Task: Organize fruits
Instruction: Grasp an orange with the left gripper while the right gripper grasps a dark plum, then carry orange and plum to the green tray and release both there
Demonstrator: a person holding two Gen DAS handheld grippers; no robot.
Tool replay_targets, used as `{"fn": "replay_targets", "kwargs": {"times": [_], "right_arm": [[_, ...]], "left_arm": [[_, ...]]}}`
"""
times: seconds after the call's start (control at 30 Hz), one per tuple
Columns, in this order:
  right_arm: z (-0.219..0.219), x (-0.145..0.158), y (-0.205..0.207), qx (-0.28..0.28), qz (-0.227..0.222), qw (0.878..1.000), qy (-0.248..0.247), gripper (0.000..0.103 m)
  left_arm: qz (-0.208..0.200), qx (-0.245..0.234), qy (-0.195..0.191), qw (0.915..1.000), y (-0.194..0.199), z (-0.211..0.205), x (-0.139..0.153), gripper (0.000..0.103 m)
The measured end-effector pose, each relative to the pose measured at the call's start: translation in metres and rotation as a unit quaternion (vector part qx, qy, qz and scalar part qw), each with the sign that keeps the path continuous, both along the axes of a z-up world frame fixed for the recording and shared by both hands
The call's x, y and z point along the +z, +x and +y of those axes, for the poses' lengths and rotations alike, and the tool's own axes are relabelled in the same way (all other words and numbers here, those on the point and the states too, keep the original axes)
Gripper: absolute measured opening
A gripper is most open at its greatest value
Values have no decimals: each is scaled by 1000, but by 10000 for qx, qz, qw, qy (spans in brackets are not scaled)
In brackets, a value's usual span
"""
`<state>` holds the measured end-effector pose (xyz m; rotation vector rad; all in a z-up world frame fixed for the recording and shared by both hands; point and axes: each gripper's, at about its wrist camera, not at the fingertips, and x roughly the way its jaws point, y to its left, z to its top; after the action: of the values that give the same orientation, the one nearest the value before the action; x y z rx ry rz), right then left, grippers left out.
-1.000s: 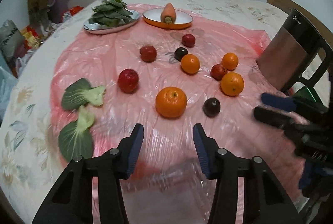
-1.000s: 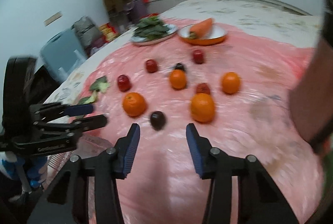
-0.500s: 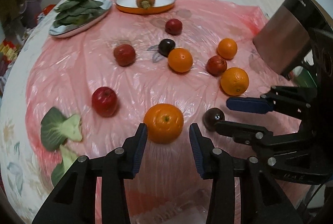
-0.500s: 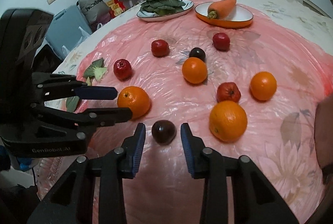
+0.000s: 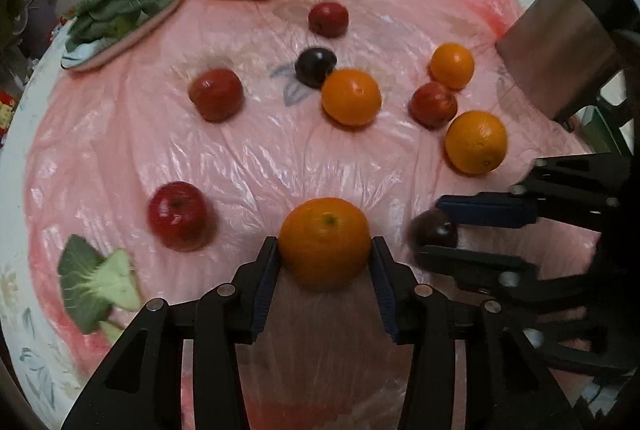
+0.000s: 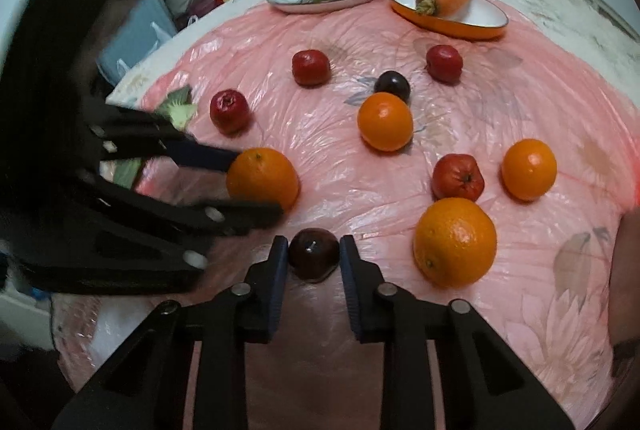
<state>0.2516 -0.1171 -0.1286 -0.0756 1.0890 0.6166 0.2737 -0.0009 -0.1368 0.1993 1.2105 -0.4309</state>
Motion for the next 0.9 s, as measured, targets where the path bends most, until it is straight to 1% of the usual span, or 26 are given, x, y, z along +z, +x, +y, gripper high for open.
{"fn": "replay_targets", "kwargs": {"times": [0.13,0.23,0.4,0.5,0.57,0.63,0.7,0.73,0.83,0.87,0.9], "right_arm": [[-10,7,-4,-191,59,9995,227,11],[-21,16,-10,-359,87,9984,423,11],[-45,34,-29,-632,132,9948,793,11],[-63,40,-43,-819,209,9926,871,11],[-83,44,-58,-1024,290,9903,890,11],[-109,48,-73,-1276,335,9876,856,11],[-135,50,-85,-1550,350,9839,823,11],[-159,53,-95,-1800,359,9798,795,11],[-211,55,-114,-2346,353,9696,597,11],[-235,57,-120,-2584,337,9642,498,11],[-254,57,-125,-2781,321,9591,426,11]], "left_arm": [[-5,198,-173,9997,1,3,1,38],[-80,218,-153,9996,-3,2,6,38],[-276,306,-90,9991,-14,1,29,38],[-407,269,21,9988,-26,-7,46,38],[-420,187,52,9989,-36,-16,56,38],[-409,68,44,9991,-45,-30,64,38],[-369,-136,-27,9992,-54,-55,71,38],[-335,-270,-91,9990,-63,-67,74,38],[-194,-761,-350,9963,-86,-119,81,38],[-151,-913,-448,9947,-93,-136,83,38],[-87,-1137,-601,9917,-102,-164,84,38]]}}
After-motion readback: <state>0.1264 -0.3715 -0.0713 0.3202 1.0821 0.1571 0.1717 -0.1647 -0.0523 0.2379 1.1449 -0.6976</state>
